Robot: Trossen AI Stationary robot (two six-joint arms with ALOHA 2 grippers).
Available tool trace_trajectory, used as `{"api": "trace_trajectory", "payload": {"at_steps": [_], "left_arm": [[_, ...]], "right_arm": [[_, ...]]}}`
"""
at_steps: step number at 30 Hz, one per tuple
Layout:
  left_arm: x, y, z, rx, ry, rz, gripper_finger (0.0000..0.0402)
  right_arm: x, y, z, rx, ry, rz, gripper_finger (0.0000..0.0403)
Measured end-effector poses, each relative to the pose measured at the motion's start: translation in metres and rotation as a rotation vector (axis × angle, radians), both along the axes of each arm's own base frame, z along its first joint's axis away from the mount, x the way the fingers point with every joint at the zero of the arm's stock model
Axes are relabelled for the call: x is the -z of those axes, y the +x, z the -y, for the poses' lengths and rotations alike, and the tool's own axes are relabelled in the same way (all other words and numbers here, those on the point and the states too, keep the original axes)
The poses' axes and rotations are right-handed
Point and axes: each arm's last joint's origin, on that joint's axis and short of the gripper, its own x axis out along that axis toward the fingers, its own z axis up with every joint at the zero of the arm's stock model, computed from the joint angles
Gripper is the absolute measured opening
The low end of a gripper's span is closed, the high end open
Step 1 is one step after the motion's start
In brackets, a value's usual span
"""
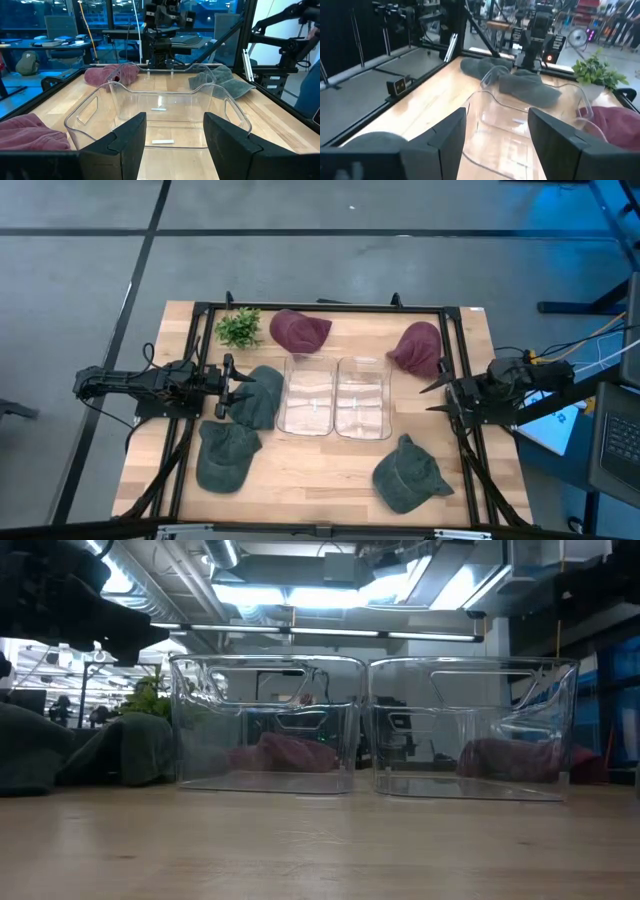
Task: Pick & Place hat
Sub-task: Put the bottom right blue cap into the right transparent bin
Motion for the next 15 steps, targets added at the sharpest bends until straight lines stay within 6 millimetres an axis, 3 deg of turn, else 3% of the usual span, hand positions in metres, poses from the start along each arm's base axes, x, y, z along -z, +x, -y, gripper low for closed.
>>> {"api": "trace_trajectory", "payload": {"at_steps": [15], "left_arm": [[0.0,0.0,0.0,0.0,0.0,0.004,0.0194]], "right_arm": [[-0.044,0.012,-0.003,-0.002,-0.005,-0.021,0.0213]]}}
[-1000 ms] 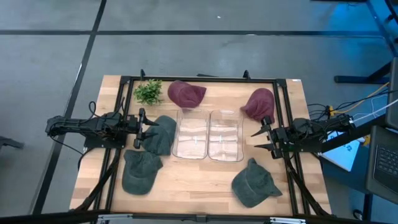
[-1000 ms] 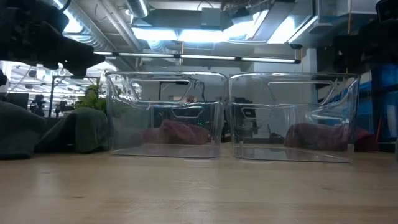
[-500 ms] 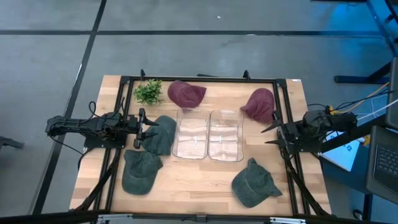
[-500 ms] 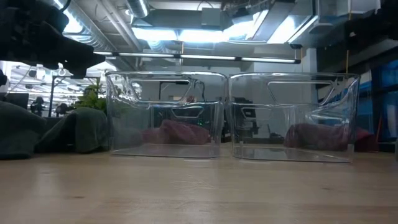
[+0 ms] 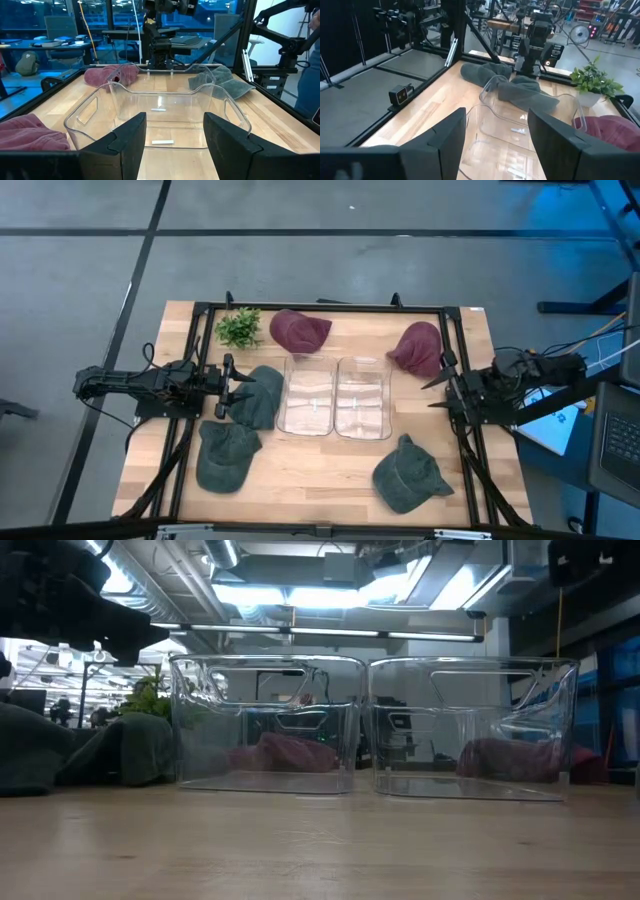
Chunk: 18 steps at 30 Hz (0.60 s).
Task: Pick & Place hat
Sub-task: Put the bottom right blue cap into the right transparent bin
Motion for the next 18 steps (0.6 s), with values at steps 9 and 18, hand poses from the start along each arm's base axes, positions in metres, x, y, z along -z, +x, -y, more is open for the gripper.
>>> {"api": "trace_trajectory", "payload": {"at_steps": [9,18], "left_arm": [[0.0,0.0,0.0,0.0,0.0,0.001,0.0194],[0.0,0.0,0.0,0.0,0.0,0.002,0.0194]], "right_arm": [[-0.021,0.016,-0.007,-0.028,-0.019,-0.07,0.0213],[-0.031,0.039,-0.024,-0.113,-0.05,-0.159,0.0213]]}}
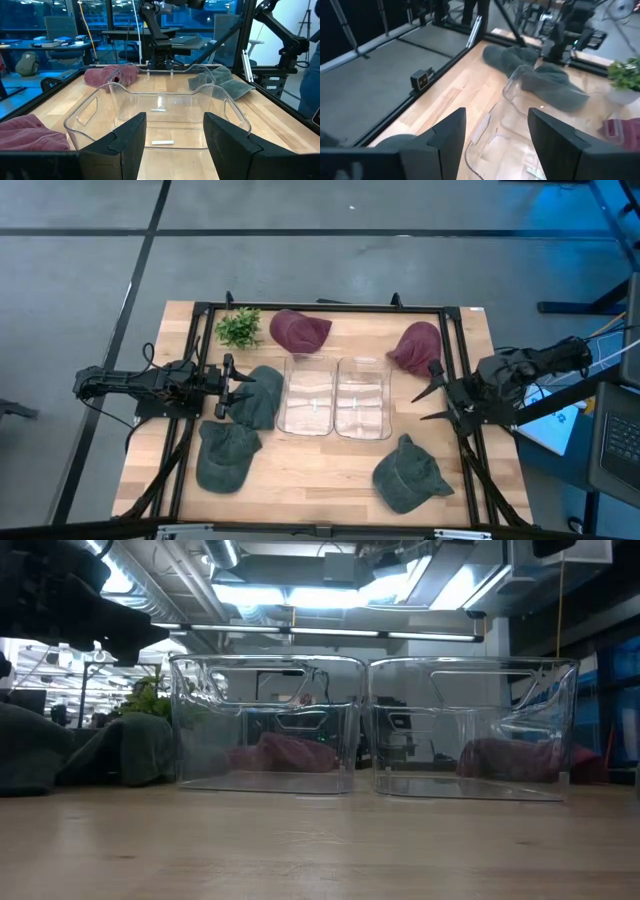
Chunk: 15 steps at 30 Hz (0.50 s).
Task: Pick & Place hat
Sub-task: Put the bottom right blue cap into the right transparent bin
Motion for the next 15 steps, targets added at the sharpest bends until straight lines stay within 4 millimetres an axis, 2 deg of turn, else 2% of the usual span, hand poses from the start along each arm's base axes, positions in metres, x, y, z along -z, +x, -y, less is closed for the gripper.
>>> {"api": "trace_trajectory", "payload": {"at_steps": [4,9,15], "left_arm": [[0.0,0.0,0.0,0.0,0.0,0.0,0.0194],[0.0,0.0,0.0,0.0,0.0,0.001,0.0194],[0.0,0.0,0.0,0.0,0.0,0.0,0.0194]], "right_arm": [[0.001,0.011,-0.009,-0.038,-0.023,-0.044,0.0213],[0.003,0.024,-0.02,-0.118,-0.157,-0.052,0.0213],[0.007,0.036,-0.033,-0.152,-0.184,-0.102,0.0213]]}}
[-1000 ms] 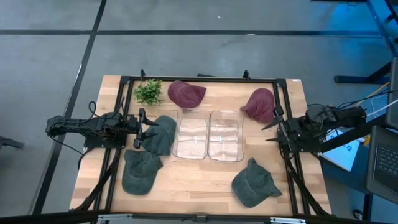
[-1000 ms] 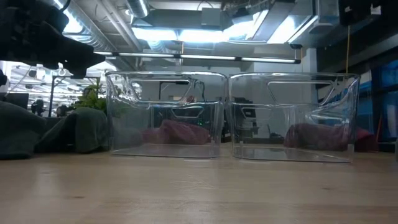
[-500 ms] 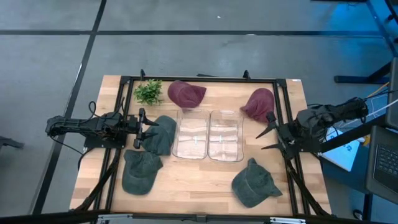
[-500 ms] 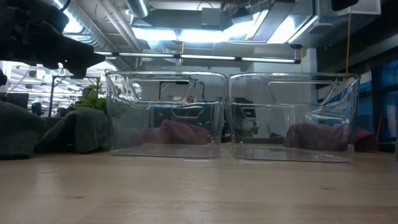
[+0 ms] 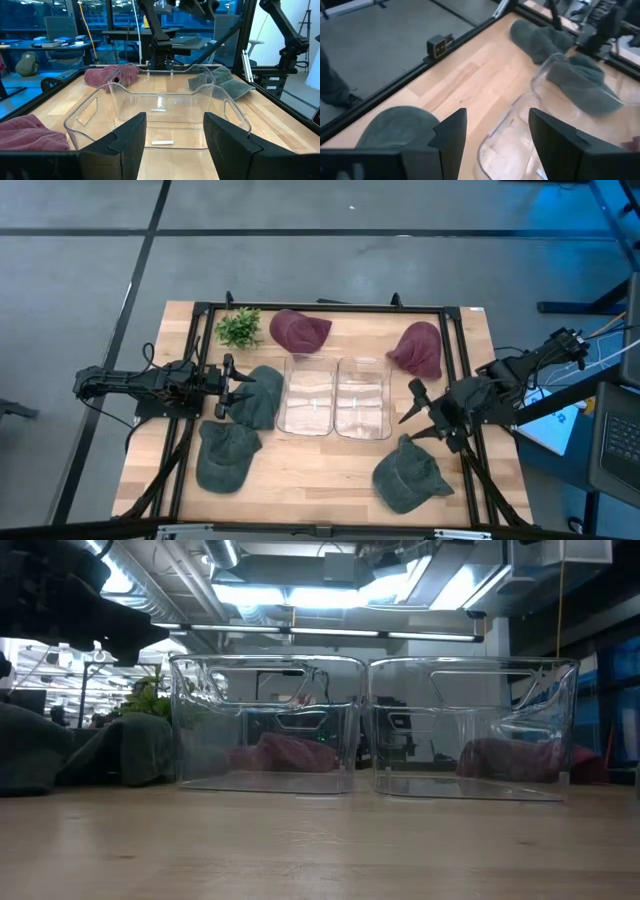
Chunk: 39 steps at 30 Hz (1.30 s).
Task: Pick & Place hat
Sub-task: Put the bottom right blue cap into the right transparent bin
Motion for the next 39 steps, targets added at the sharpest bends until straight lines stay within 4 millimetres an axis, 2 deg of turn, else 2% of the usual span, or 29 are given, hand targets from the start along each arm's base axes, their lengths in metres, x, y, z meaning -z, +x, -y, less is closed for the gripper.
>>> {"api": "trace_trajectory", "payload": {"at_steps": [7,16,20,32,39], "left_arm": [[0.0,0.0,0.0,0.0,0.0,0.0,0.0194],[0.0,0.0,0.0,0.0,0.0,0.0,0.0194],[0.0,0.0,0.0,0.0,0.0,0.0,0.0194],[0.0,0.0,0.0,-0.001,0.0,0.0,0.0194],[0.0,0.0,0.0,0.0,0.0,0.0,0.0194]], "right_arm": [[0.007,0.01,-0.016,0.009,0.076,-0.113,0.0213],[0.016,0.016,-0.034,0.313,0.588,-0.471,0.0213],[0.019,0.015,-0.041,0.386,0.748,-0.629,0.0213],[0.021,0.004,-0.056,0.434,0.854,-0.796,0.0213],[0.037,0.001,-0.069,0.459,0.787,-1.001,0.0213]]}}
